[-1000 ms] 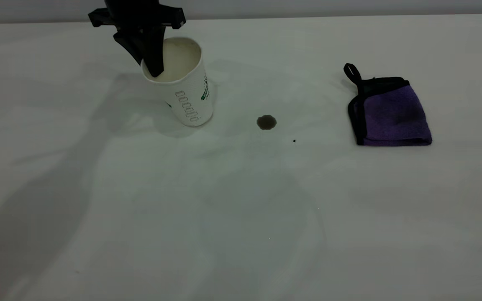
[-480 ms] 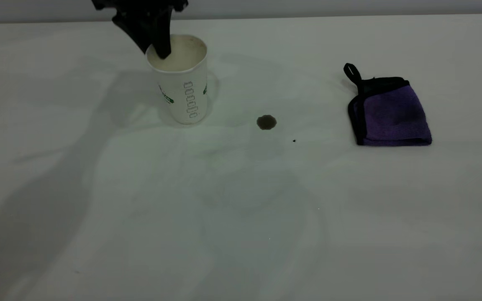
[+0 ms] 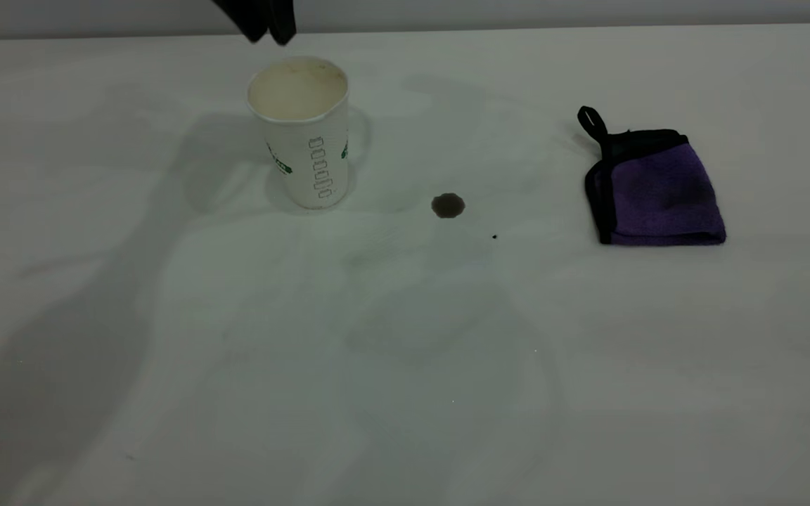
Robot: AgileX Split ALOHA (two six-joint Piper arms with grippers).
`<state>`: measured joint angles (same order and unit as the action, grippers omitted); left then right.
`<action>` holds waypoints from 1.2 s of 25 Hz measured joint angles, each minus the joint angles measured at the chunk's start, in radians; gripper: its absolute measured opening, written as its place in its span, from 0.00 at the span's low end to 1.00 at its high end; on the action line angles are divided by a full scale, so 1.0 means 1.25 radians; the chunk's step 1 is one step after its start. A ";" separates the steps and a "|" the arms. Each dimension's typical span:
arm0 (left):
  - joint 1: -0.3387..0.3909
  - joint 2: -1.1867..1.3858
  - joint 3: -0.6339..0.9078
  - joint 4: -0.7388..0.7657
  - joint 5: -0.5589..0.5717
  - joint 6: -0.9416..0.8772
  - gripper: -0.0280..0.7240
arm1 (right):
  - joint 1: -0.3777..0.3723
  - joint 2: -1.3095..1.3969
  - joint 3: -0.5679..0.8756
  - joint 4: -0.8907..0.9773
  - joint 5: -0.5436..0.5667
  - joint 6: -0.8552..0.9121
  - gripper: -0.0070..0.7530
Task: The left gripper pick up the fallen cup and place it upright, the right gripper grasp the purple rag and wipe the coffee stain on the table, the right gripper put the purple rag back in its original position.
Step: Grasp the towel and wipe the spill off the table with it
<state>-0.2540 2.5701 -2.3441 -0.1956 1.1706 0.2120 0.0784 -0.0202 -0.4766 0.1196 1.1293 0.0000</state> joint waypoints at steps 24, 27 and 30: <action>-0.081 -0.741 0.414 0.025 0.000 -0.058 0.47 | 0.000 0.000 0.000 0.000 0.000 0.000 0.52; -0.081 -0.860 0.555 0.035 0.000 -0.060 0.47 | 0.000 0.000 0.000 0.000 0.000 0.000 0.52; -0.081 -0.974 0.702 0.040 0.000 -0.065 0.47 | 0.000 0.000 0.000 0.000 0.000 0.000 0.52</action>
<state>-0.3549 1.3521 -1.4667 -0.1458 1.1706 0.1313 0.0784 -0.0202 -0.4766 0.1196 1.1293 0.0000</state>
